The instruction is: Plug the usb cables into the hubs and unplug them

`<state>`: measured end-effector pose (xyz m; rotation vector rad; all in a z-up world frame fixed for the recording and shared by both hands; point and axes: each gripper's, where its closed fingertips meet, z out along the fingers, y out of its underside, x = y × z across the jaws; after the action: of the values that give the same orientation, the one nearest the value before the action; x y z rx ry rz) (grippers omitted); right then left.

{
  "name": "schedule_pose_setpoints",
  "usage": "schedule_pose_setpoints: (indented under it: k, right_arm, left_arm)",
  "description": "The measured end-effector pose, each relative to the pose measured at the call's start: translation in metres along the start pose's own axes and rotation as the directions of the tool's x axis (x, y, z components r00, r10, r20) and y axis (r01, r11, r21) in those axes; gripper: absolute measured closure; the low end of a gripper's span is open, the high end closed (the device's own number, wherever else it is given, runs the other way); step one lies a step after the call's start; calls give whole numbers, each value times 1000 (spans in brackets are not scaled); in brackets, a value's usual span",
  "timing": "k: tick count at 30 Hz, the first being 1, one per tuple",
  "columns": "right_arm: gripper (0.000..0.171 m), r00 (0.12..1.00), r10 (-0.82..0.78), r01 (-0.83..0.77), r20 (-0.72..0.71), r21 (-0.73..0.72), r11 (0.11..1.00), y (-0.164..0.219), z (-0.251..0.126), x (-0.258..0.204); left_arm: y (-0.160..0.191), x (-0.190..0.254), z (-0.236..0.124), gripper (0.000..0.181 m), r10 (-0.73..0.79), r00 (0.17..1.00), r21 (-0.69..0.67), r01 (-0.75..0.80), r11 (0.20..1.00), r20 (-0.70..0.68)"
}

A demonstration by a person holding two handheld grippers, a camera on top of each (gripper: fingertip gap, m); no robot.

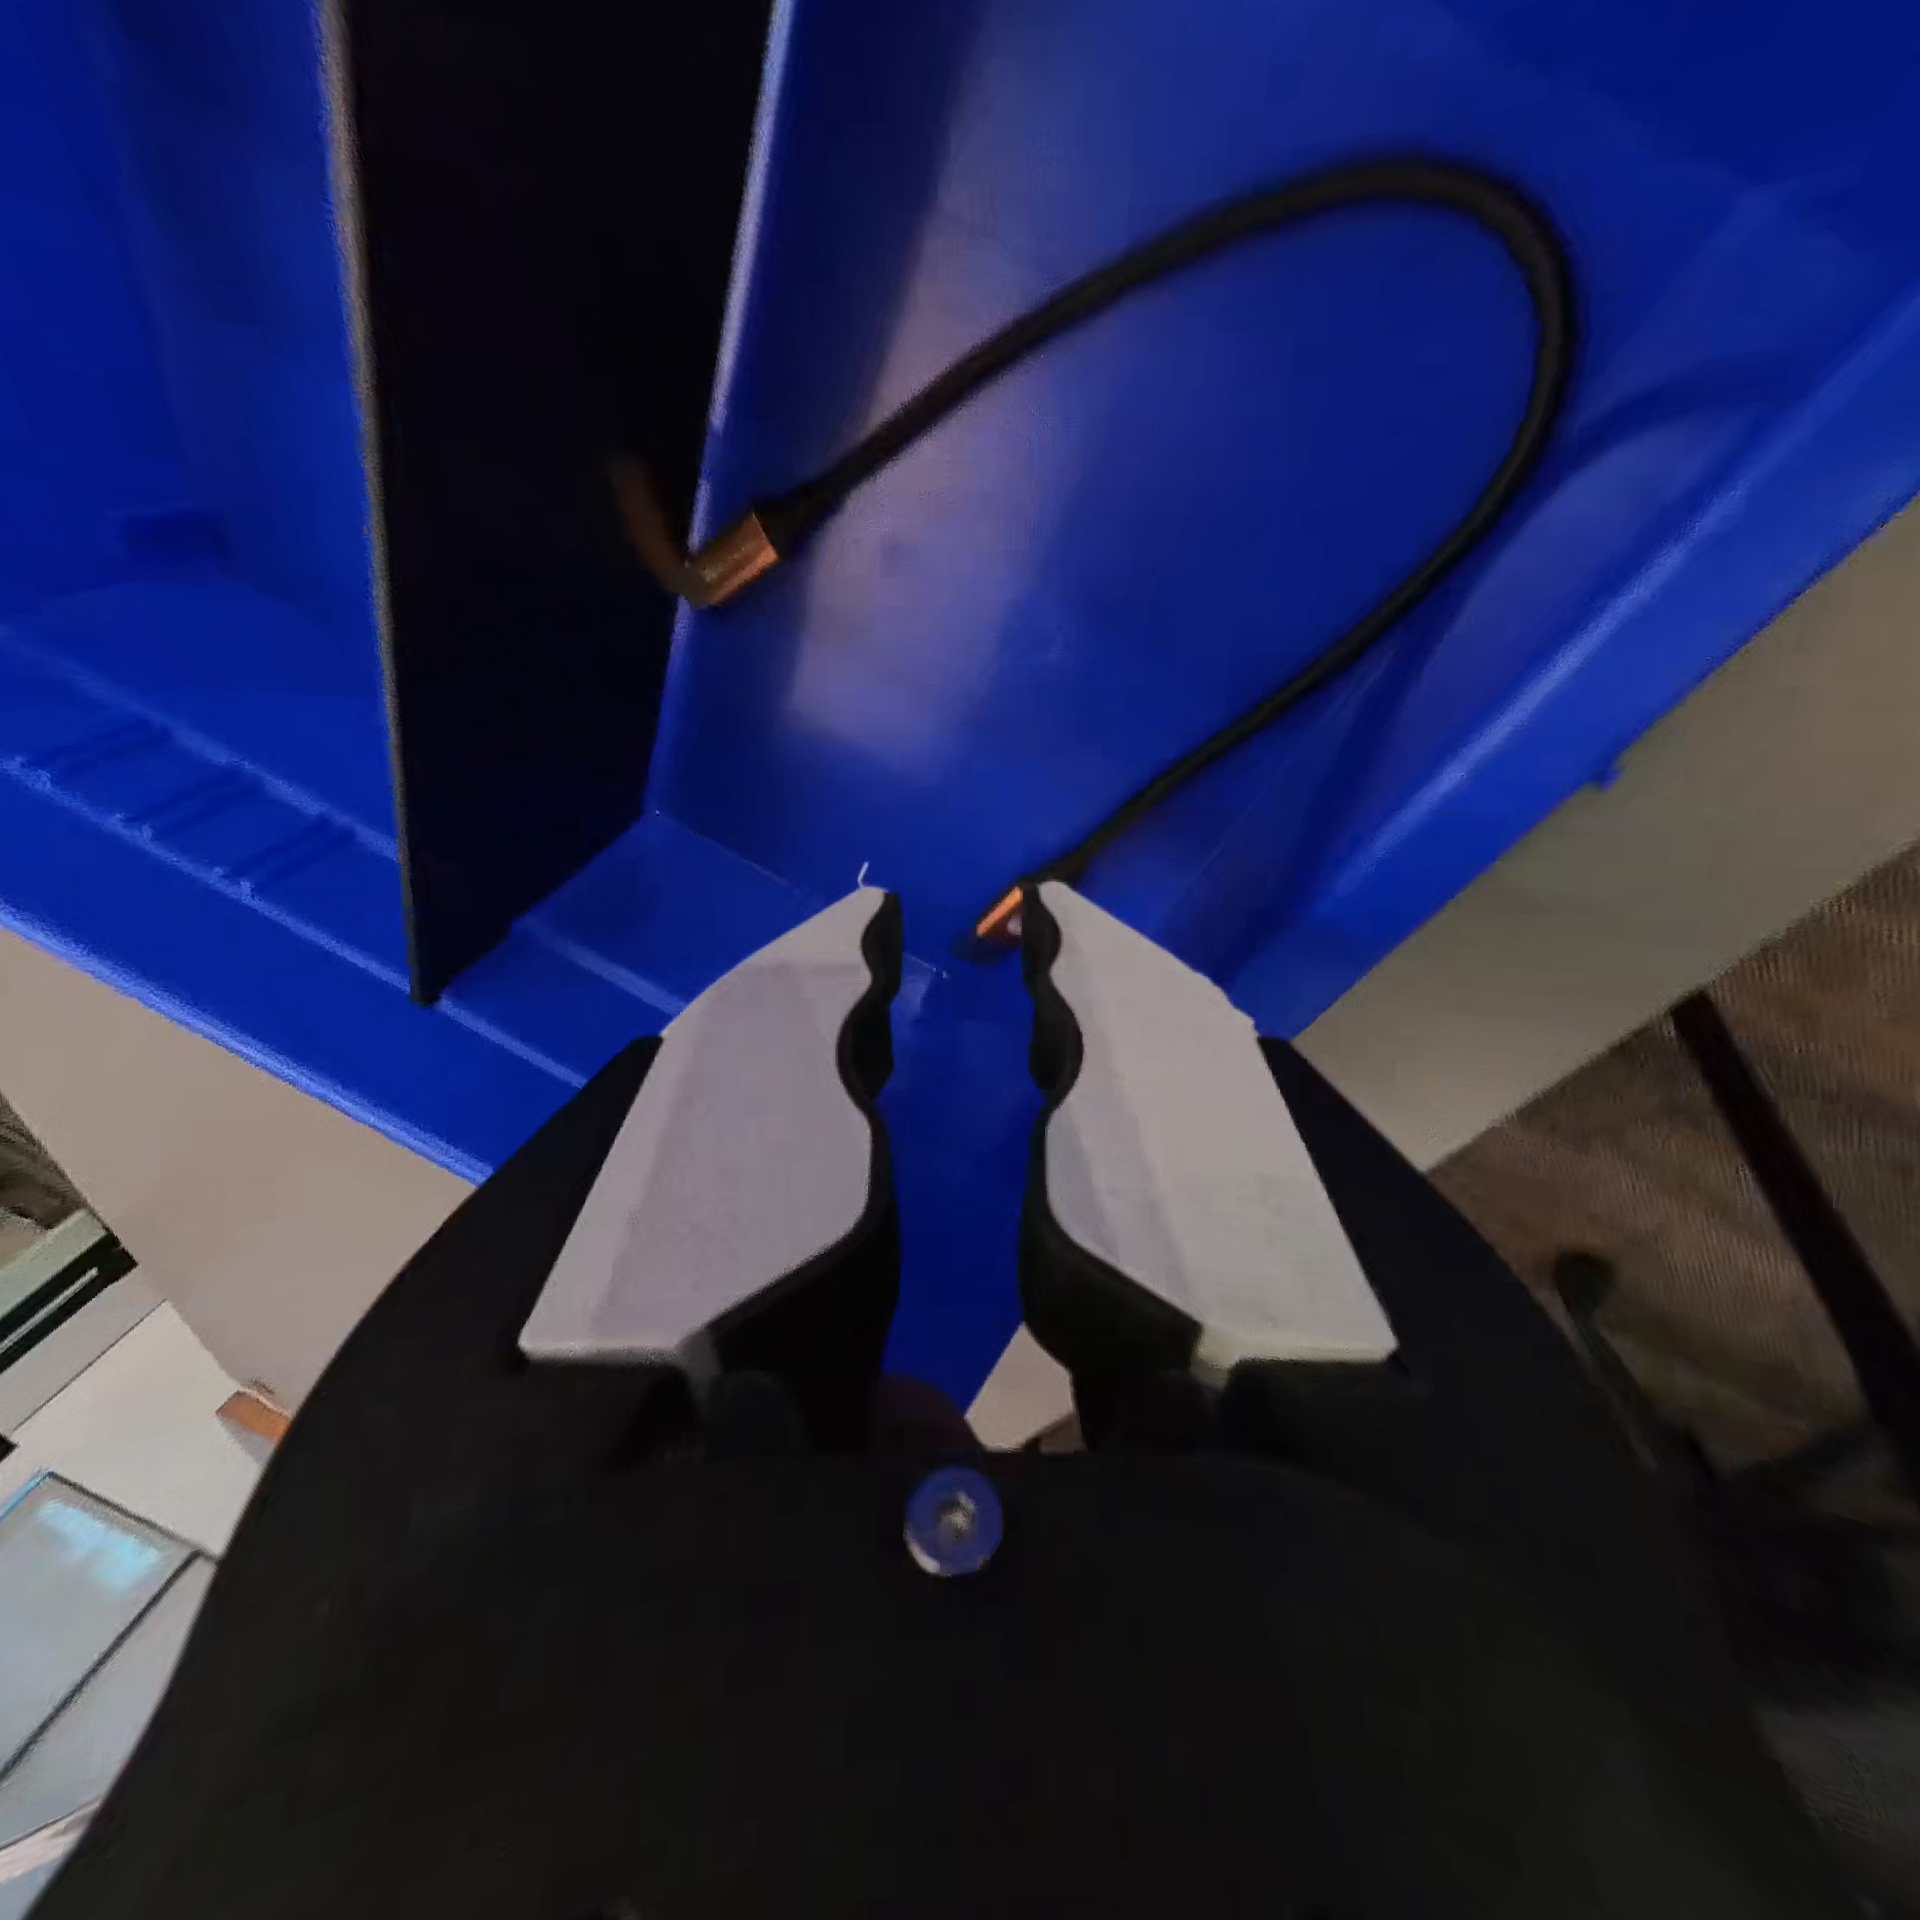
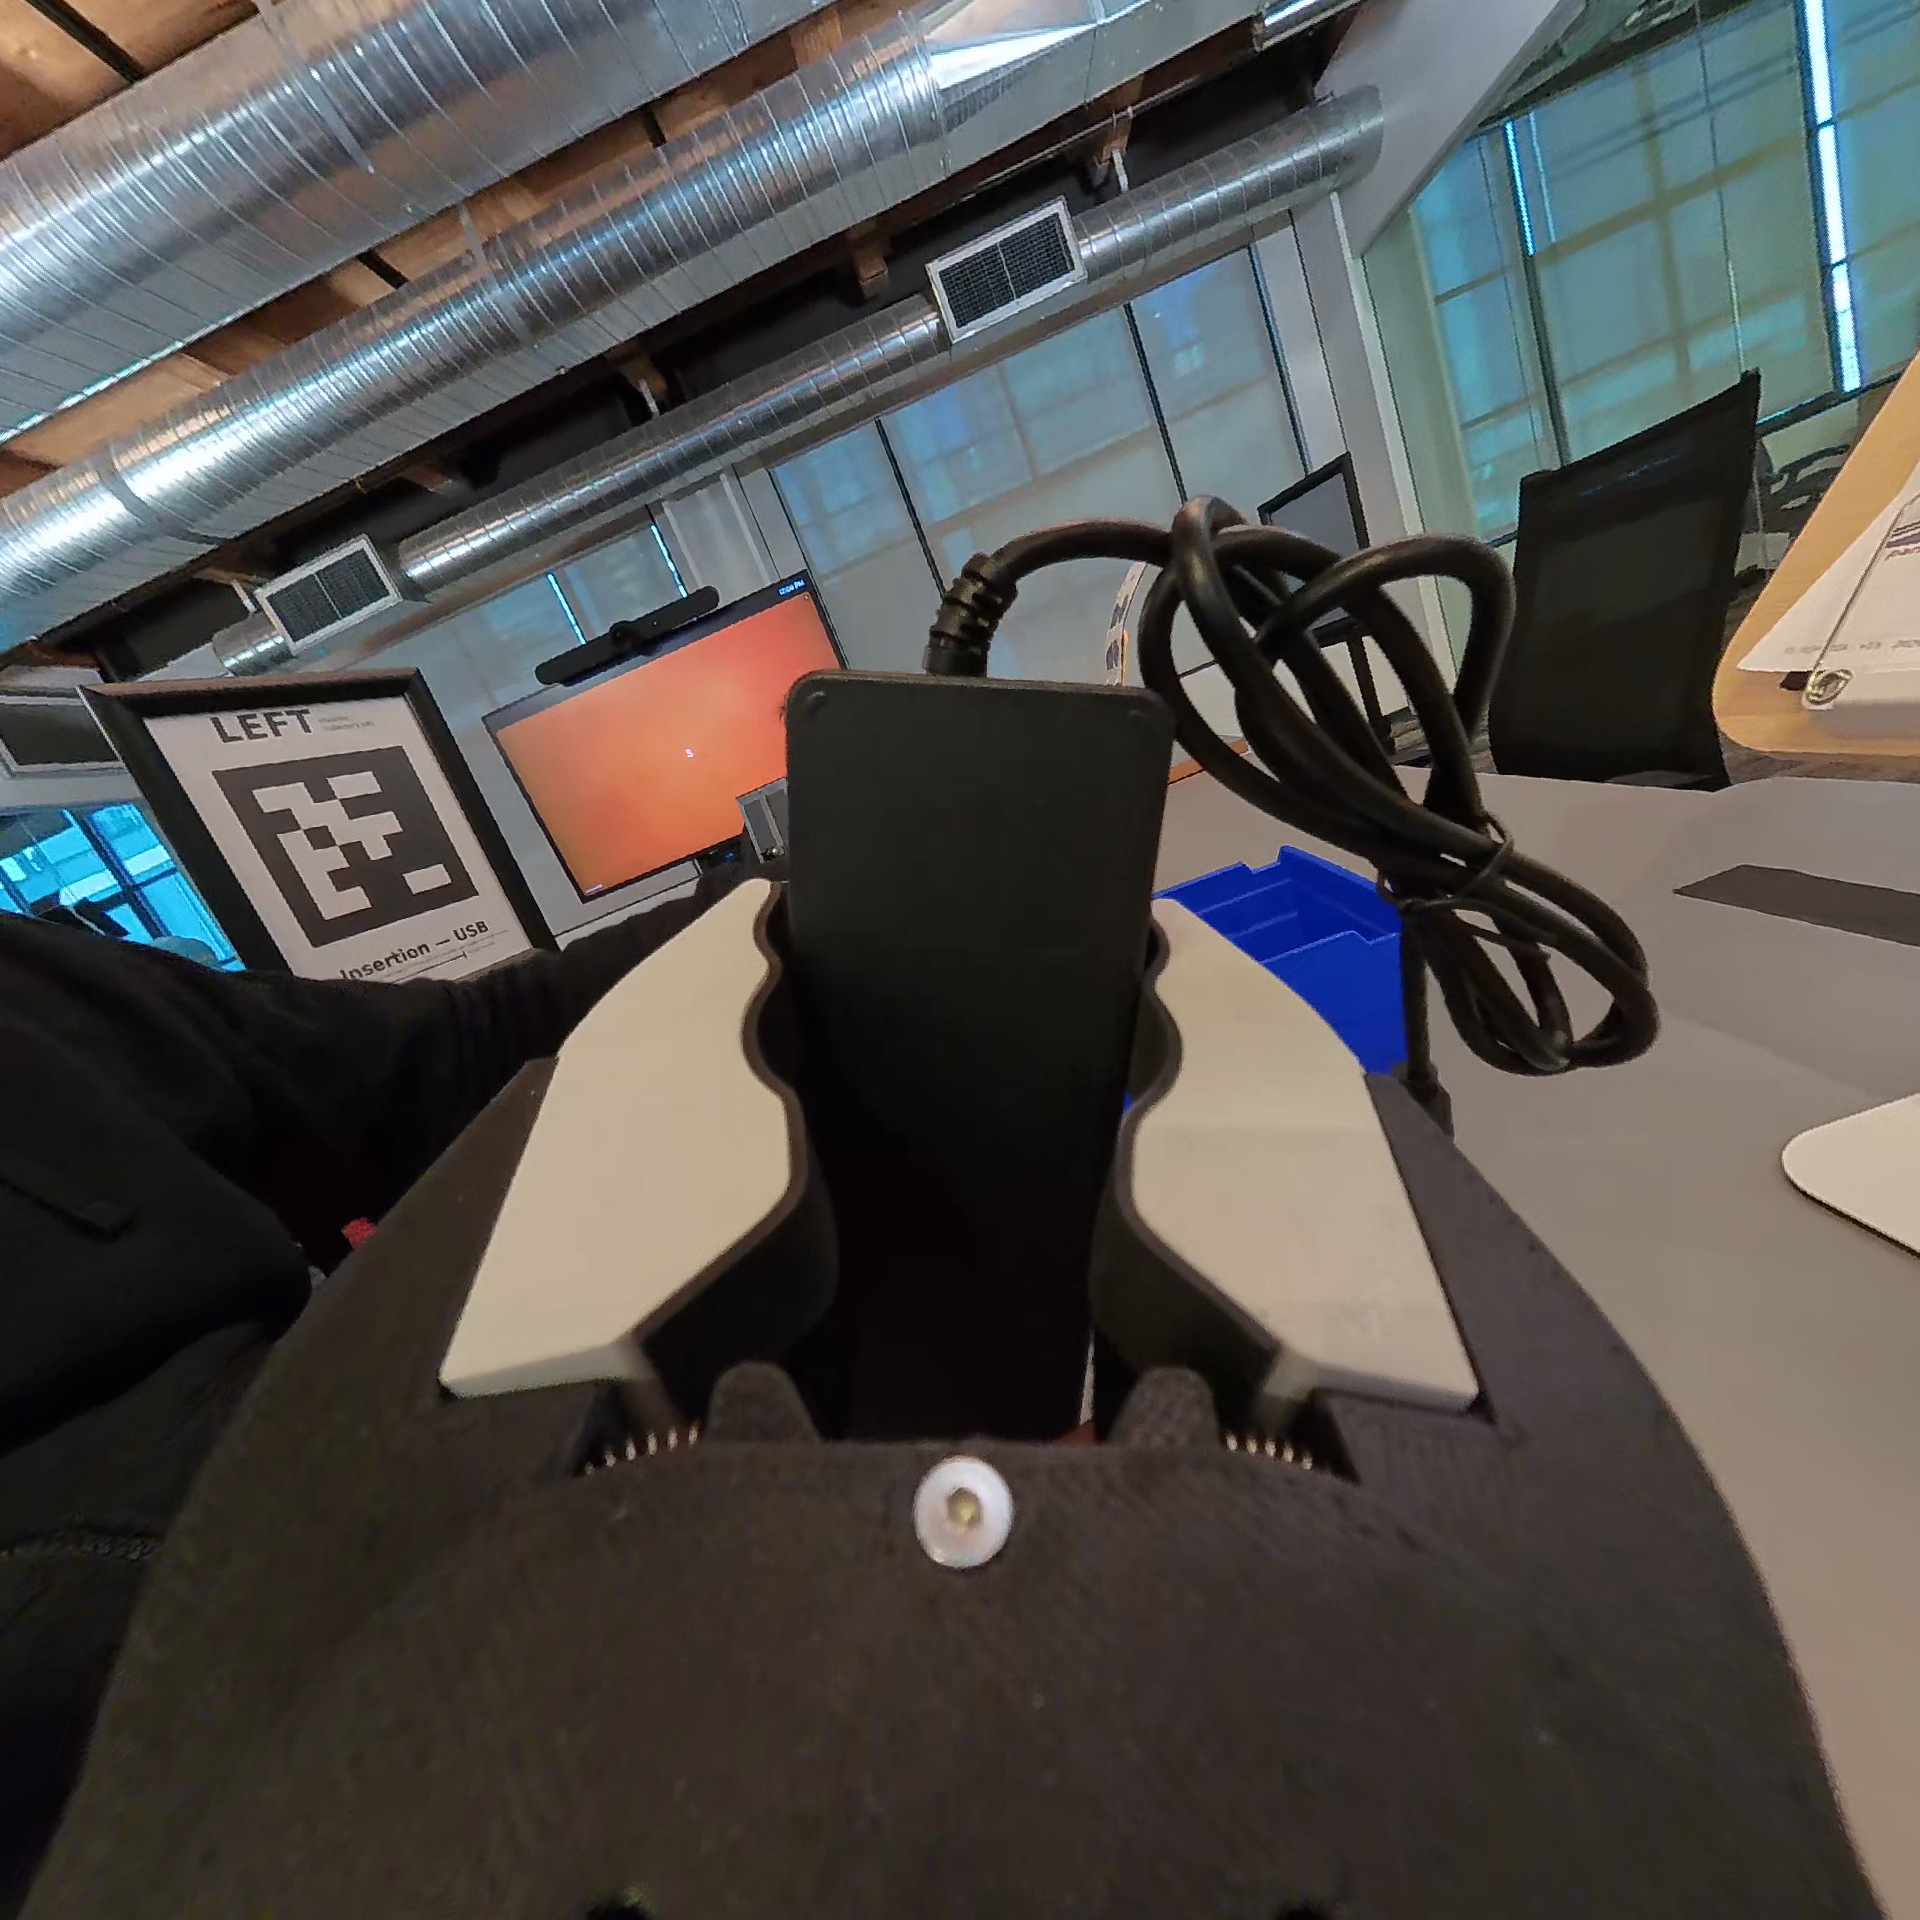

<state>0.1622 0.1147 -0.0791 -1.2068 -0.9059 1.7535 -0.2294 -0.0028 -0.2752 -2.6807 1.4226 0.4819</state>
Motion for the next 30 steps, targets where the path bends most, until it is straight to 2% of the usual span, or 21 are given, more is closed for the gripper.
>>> schedule_pose_setpoints:
  k: [2,5,9,15,18,21,24,27,30]
  right_arm:
    - [111,1000,3,-3,1,-4,1000,1,0,1]
    - [111,1000,1,-1,3,-5,1000,1,0,2]
    - [111,1000,-6,6,-5,-3,1000,0,-2,3]
    - [111,1000,3,-3,-15,3,1000,0,-6,8]
    - [110,1000,4,-4,-13,1,1000,0,-5,9]
    - [111,1000,0,0,-12,-1,1000,0,-5,8]
    - [110,1000,-5,6,-15,2,1000,-2,-7,8]
    - [111,1000,-3,4,-17,9,1000,-4,-8,8]
    - [111,1000,-1,1,-16,10,1000,-4,-7,9]
  left_arm:
    - [13,8,5,159,84,992,-66,-90,994,-99]
    - [19,18,16,159,152,964,-85,-174,981,-219]
    - [19,20,29,161,225,934,-103,-262,960,-278]
    - [16,21,44,162,302,911,-156,-355,922,-282]
    - [17,23,44,171,328,896,-180,-390,903,-299]
    - [16,19,44,172,303,915,-164,-353,921,-266]
    - [8,13,41,173,232,950,-88,-255,963,-206]
    - [-10,2,22,173,104,984,80,-93,992,-144]
    - [-30,-12,-13,173,-54,992,290,85,953,-112]
